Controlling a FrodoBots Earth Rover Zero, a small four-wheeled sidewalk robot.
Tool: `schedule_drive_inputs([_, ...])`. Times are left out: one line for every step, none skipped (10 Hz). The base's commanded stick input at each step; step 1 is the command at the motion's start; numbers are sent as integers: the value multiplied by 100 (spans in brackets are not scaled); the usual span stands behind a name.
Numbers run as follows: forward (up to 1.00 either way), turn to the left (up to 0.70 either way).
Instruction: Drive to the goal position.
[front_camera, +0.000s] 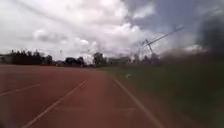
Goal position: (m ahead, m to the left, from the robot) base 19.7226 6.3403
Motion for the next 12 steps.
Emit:
schedule_drive_inputs([70,0])
schedule_drive_inputs([70,0])
schedule_drive_inputs([70,0])
schedule_drive_inputs([70,0])
schedule_drive_inputs([70,0])
schedule_drive_inputs([70,0])
schedule_drive_inputs([70,0])
schedule_drive_inputs([70,0])
schedule_drive_inputs([70,0])
schedule_drive_inputs([70,0])
schedule_drive_inputs([70,0])
schedule_drive_inputs([70,0])
